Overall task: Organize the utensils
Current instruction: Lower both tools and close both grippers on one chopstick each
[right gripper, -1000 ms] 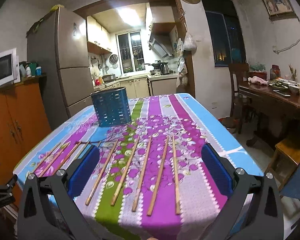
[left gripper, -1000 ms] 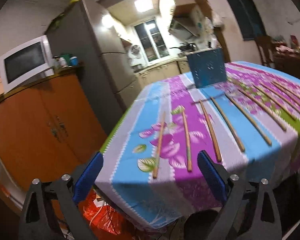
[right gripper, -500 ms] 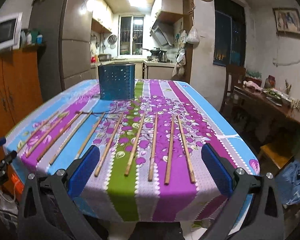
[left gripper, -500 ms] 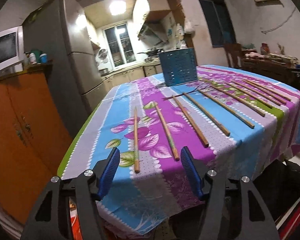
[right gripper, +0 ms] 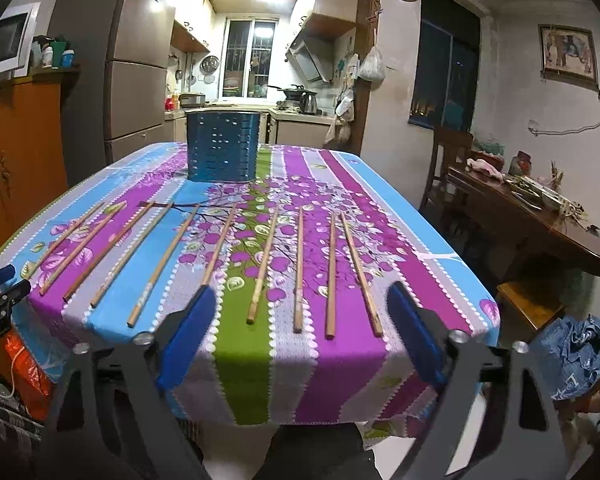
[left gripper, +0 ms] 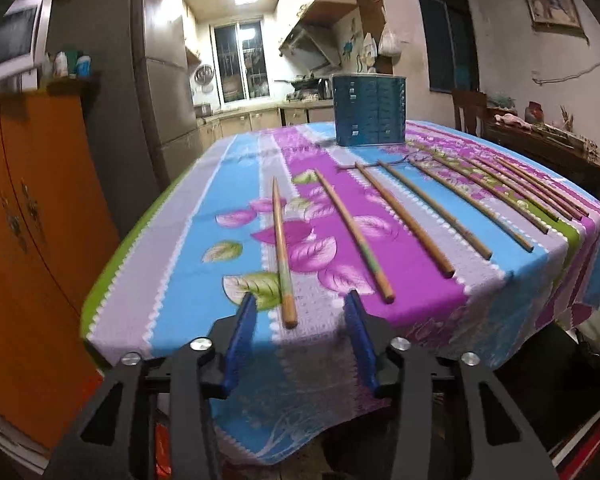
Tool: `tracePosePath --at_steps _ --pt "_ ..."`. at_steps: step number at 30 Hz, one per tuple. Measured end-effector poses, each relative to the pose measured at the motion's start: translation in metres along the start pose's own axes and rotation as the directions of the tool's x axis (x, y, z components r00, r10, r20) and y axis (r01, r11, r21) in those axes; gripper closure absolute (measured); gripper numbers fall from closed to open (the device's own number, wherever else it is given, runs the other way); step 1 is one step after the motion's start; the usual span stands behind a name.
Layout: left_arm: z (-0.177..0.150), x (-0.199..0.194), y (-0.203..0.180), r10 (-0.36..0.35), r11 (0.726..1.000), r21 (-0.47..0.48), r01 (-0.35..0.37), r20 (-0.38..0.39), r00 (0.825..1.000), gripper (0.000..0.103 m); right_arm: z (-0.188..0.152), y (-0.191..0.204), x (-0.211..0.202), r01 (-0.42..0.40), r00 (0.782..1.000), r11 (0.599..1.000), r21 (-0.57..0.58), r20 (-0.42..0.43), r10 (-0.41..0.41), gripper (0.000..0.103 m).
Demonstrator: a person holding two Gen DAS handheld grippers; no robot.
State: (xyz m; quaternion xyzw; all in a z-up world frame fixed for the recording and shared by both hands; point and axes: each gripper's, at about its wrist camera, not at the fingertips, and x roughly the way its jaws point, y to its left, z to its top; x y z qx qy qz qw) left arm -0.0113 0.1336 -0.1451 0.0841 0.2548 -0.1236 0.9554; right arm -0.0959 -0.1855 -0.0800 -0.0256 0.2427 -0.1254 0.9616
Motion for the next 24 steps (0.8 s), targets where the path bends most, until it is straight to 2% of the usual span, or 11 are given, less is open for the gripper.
tracePosePath --at_steps 1,2,5,8,12,17,24 --pt "-0.001 0.000 0.002 -0.006 1.000 -0.011 0.006 0.001 1.000 0.062 -0.002 -0.002 0.001 0.002 1.000 1.000 0.000 -0.007 -0.002 0.041" --pt "-0.001 0.001 0.003 -0.006 1.000 -0.029 0.006 0.003 1.000 0.071 -0.004 -0.002 0.001 0.006 1.000 1.000 -0.001 -0.015 -0.006 0.050" --pt "-0.004 0.000 0.007 0.006 0.998 -0.064 -0.005 0.016 1.000 0.087 -0.010 -0.003 0.005 0.006 0.999 1.000 -0.021 -0.044 -0.007 0.063" --pt "-0.006 -0.001 0.007 0.018 0.997 -0.075 -0.016 0.028 0.999 0.088 -0.015 -0.001 0.012 -0.009 0.998 0.999 -0.046 -0.067 0.006 0.075" --pt "-0.007 0.000 0.002 0.051 0.997 -0.059 -0.049 0.043 0.998 0.088 -0.023 -0.002 0.031 -0.034 0.996 0.998 -0.047 -0.089 0.030 0.078" --pt "-0.007 0.000 -0.002 0.080 0.995 -0.061 -0.077 0.050 0.996 0.088 -0.035 -0.011 0.052 0.003 0.995 1.000 -0.026 -0.096 -0.006 0.078" --pt "-0.006 0.001 -0.006 0.105 0.994 -0.038 -0.103 0.055 0.993 0.088 -0.041 -0.016 0.063 -0.010 0.997 1.000 -0.020 -0.071 0.009 0.088"
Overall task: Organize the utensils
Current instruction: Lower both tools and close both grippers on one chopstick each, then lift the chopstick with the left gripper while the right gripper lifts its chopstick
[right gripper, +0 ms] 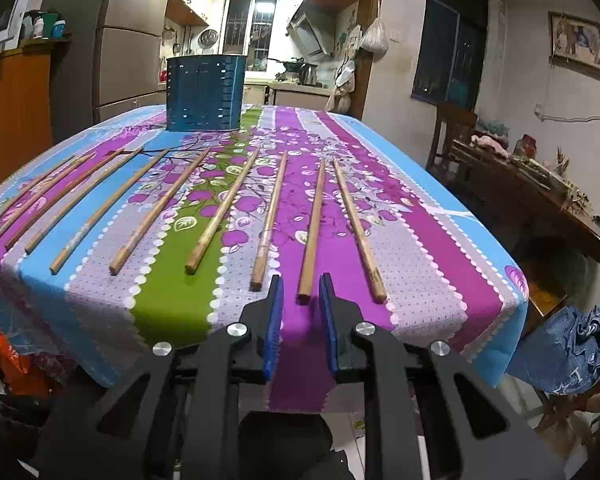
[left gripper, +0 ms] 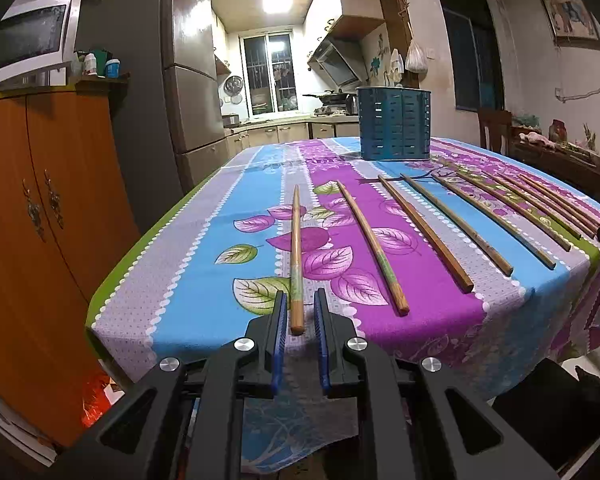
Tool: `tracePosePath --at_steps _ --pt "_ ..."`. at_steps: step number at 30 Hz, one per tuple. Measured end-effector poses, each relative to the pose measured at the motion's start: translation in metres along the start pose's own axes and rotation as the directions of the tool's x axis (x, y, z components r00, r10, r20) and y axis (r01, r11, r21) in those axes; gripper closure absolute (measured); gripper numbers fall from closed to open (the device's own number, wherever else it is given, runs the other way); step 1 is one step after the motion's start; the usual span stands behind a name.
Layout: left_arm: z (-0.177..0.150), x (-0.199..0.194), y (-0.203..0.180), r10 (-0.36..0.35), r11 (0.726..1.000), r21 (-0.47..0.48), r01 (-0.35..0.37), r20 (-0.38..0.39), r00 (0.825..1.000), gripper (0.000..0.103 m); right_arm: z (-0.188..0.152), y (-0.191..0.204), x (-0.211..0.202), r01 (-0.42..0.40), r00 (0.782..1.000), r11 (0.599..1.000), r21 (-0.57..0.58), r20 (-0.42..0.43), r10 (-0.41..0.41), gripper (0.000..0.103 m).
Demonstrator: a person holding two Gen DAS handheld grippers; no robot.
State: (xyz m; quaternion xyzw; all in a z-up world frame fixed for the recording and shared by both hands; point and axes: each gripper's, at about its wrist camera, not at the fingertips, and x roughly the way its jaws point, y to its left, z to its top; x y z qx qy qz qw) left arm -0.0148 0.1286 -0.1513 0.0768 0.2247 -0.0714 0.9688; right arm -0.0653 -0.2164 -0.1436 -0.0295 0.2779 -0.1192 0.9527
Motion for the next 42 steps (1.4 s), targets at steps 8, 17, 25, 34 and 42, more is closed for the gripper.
tracePosePath --at_steps 8,17,25,34,42 --pt "-0.006 -0.002 -0.003 0.015 1.000 -0.009 -0.015 0.032 0.999 0.088 -0.004 -0.012 0.001 -0.052 0.998 0.996 0.073 0.023 0.050 0.090" --pt "-0.007 -0.003 0.002 -0.020 1.000 -0.014 0.020 0.040 0.999 0.094 -0.001 -0.010 0.003 -0.071 0.997 0.994 0.084 0.010 0.071 0.097" --pt "-0.007 -0.003 0.000 -0.016 1.000 0.000 0.016 0.052 0.998 0.095 -0.003 -0.013 0.003 -0.092 0.996 0.989 0.116 0.030 0.089 0.097" --pt "-0.009 -0.005 -0.002 -0.009 1.000 -0.007 0.010 0.063 0.998 0.095 -0.009 -0.017 -0.002 -0.103 0.992 0.987 0.121 0.082 0.093 0.097" --pt "0.002 -0.014 0.003 -0.007 1.000 -0.029 0.009 0.084 0.996 0.095 0.005 -0.016 -0.027 -0.087 0.988 0.994 0.073 0.137 0.076 0.097"
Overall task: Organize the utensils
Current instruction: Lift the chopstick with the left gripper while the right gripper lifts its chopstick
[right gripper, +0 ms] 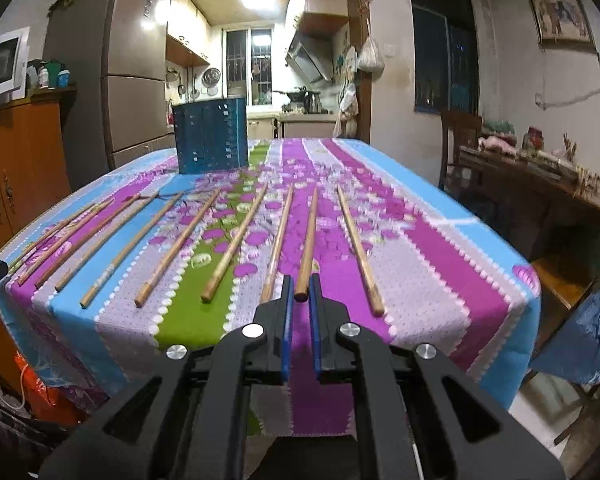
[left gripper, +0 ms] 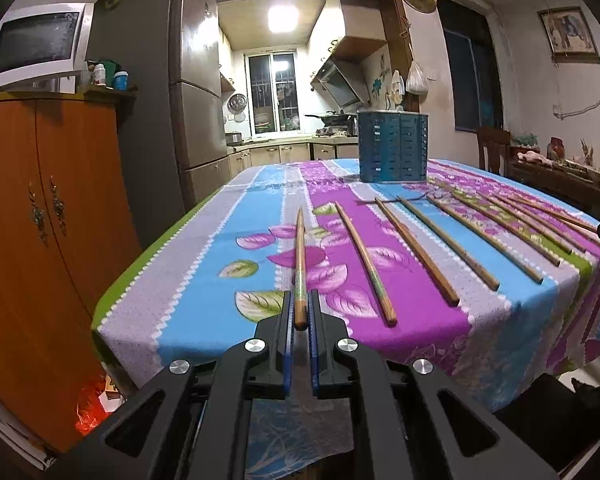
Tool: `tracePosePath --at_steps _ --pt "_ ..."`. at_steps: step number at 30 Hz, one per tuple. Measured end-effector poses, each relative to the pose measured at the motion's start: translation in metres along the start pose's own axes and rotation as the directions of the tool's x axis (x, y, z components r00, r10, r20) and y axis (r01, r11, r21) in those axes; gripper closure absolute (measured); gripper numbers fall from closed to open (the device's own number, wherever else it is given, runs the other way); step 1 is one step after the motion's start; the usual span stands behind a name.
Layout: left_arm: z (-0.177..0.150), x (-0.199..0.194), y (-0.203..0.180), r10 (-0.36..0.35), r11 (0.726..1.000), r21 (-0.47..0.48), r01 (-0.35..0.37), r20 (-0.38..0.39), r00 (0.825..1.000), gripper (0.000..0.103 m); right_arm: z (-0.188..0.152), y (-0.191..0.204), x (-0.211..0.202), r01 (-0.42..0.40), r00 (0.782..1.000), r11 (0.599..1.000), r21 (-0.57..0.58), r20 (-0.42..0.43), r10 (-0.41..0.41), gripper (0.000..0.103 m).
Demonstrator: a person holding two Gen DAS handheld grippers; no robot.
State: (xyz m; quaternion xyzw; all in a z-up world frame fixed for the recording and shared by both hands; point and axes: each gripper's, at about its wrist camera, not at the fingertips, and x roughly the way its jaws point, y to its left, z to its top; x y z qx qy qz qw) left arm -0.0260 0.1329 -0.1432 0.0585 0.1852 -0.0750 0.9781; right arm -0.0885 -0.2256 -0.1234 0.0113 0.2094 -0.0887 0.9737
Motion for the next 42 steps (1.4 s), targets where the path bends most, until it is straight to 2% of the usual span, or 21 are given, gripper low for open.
tracePosePath --at_steps 11,19,29,33,42 --pt "0.046 -0.026 0.017 0.003 0.998 -0.070 0.003 0.079 0.997 0.095 0.047 -0.001 -0.032 0.005 0.991 0.999 -0.052 0.136 0.002 0.097" --pt "0.089 -0.030 0.035 -0.030 0.990 -0.136 0.044 0.105 0.994 0.096 0.080 -0.003 -0.033 -0.024 0.982 0.996 -0.080 0.183 0.038 0.097" --pt "0.156 -0.012 0.050 -0.064 0.988 -0.134 0.075 0.090 0.994 0.096 0.141 -0.007 -0.015 -0.084 0.981 0.988 -0.129 0.164 0.105 0.097" --pt "0.175 0.000 0.052 -0.061 0.990 -0.121 0.071 0.086 0.994 0.096 0.158 -0.011 -0.007 -0.101 0.980 0.987 -0.127 0.157 0.120 0.097" --pt "0.219 0.032 0.055 -0.103 0.987 -0.117 0.109 0.056 0.993 0.096 0.186 -0.024 0.010 -0.122 0.980 0.986 -0.113 0.141 0.138 0.097"
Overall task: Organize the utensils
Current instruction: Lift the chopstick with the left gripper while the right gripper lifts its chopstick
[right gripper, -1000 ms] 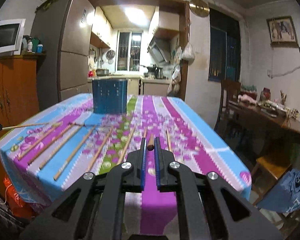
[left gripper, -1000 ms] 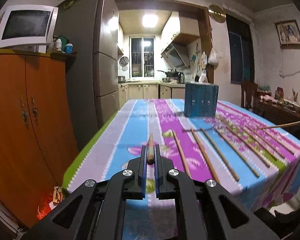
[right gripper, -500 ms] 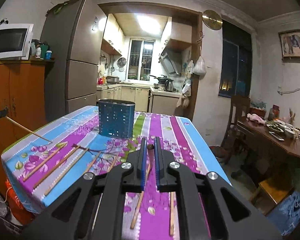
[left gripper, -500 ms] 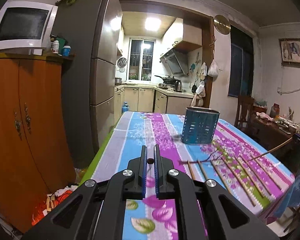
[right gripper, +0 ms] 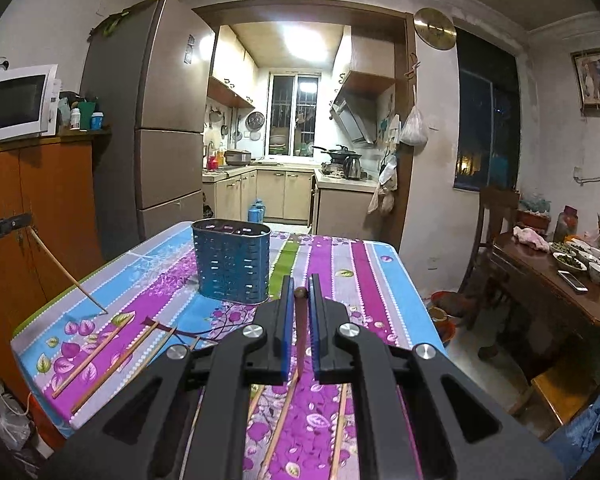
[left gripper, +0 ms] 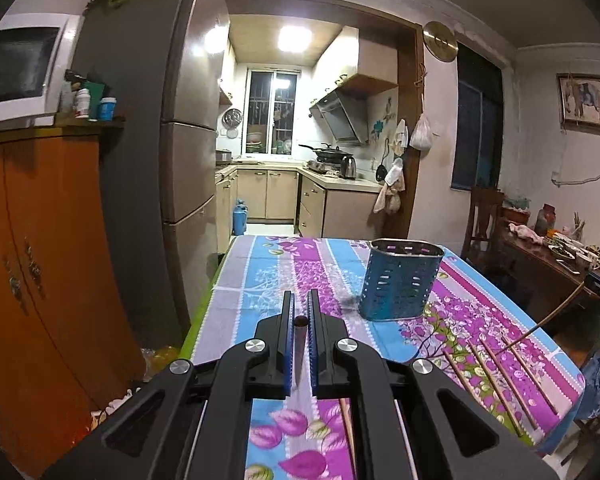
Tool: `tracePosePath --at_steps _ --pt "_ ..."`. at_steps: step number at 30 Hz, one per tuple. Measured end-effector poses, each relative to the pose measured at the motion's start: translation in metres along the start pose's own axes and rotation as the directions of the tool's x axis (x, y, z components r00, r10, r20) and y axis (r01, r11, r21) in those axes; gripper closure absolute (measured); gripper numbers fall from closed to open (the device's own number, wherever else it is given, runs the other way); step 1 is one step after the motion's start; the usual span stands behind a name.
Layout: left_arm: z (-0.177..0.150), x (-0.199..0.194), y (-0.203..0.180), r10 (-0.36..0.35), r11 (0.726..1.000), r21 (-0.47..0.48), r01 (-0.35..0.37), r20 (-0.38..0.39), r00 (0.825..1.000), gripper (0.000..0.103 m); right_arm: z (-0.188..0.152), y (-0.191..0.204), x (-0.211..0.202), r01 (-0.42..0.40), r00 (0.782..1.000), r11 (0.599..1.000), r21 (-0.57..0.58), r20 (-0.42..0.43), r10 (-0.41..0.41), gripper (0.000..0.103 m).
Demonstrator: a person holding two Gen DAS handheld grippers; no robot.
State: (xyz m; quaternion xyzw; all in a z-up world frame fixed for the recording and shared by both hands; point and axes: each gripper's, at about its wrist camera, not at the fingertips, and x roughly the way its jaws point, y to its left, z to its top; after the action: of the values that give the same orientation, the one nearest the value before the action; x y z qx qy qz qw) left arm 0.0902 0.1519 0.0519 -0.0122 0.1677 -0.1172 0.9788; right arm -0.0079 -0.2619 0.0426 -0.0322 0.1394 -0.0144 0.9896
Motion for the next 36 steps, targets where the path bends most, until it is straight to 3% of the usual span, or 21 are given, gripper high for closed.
tracePosePath --at_steps 8,25,30,36 --pt "0.031 0.015 -0.013 -0.030 0.999 0.026 0.029 0.009 1.000 0.096 0.017 -0.021 0.007 -0.017 1.000 1.000 0.023 0.000 0.017 0.097" --pt "0.050 0.025 -0.046 -0.082 0.994 0.077 0.081 0.006 0.997 0.096 0.059 -0.011 0.009 -0.058 0.996 0.998 -0.034 0.066 0.060 0.097" --pt "0.069 0.034 -0.070 -0.120 0.987 0.110 0.115 0.042 0.992 0.096 0.091 -0.001 0.025 -0.100 0.989 0.994 -0.043 0.108 0.104 0.097" --pt "0.114 0.055 -0.104 -0.166 0.978 0.144 0.148 0.126 0.978 0.096 0.132 0.018 0.051 -0.137 0.977 0.989 -0.062 0.155 0.145 0.097"
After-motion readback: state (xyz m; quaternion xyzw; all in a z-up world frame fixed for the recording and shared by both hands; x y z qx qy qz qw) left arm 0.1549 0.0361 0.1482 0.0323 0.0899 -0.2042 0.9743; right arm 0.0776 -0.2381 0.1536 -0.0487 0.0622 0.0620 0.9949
